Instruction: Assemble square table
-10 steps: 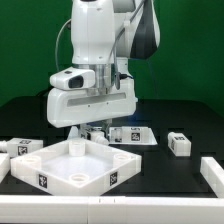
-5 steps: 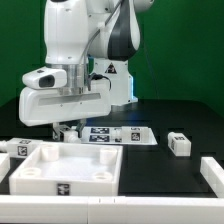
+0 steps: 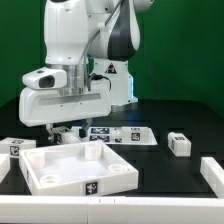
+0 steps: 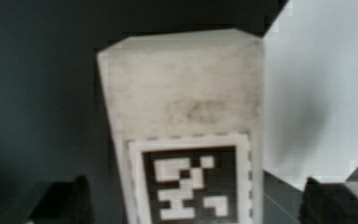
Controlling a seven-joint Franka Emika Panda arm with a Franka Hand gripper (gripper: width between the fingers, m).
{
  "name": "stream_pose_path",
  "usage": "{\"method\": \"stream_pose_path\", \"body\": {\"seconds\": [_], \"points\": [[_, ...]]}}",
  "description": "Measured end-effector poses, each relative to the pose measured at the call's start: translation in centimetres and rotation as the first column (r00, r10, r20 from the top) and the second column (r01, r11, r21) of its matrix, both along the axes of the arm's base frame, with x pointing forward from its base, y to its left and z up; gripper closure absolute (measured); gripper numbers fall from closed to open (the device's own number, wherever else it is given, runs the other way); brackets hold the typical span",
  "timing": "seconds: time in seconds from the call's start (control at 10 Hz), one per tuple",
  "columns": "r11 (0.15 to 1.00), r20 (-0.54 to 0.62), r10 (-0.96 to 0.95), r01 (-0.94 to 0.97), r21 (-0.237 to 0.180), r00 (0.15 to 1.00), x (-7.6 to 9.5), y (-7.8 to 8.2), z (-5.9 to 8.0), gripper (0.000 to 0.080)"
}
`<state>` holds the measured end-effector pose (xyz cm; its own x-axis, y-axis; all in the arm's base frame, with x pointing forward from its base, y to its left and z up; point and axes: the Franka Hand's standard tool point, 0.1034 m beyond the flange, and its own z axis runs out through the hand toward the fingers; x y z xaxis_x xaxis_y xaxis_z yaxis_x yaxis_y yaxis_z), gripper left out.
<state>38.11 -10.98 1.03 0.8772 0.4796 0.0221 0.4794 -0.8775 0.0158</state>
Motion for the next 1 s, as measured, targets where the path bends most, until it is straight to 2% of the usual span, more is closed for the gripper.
{"method": "stream_pose_path", "body": {"seconds": [0.1,0.3,0.5,0.9,1.0], "points": [[1.000,-0.006,-0.021,0.022,0.007,1.000,0.9,1.2,0.7,0.0162],[0.999,-0.021,-0.043,0.044,0.024,0.999,4.4,3.0,3.8,0.0153],[0.998,-0.040,-0.056,0.057,0.035,0.998,7.0,4.2,5.0,0.0151],[0.998,-0.038,-0.052,0.054,0.033,0.998,6.7,3.9,4.7,0.0150],[0.998,-0.066,-0.037,0.040,0.039,0.997,7.6,3.2,5.2,0.0150]]}}
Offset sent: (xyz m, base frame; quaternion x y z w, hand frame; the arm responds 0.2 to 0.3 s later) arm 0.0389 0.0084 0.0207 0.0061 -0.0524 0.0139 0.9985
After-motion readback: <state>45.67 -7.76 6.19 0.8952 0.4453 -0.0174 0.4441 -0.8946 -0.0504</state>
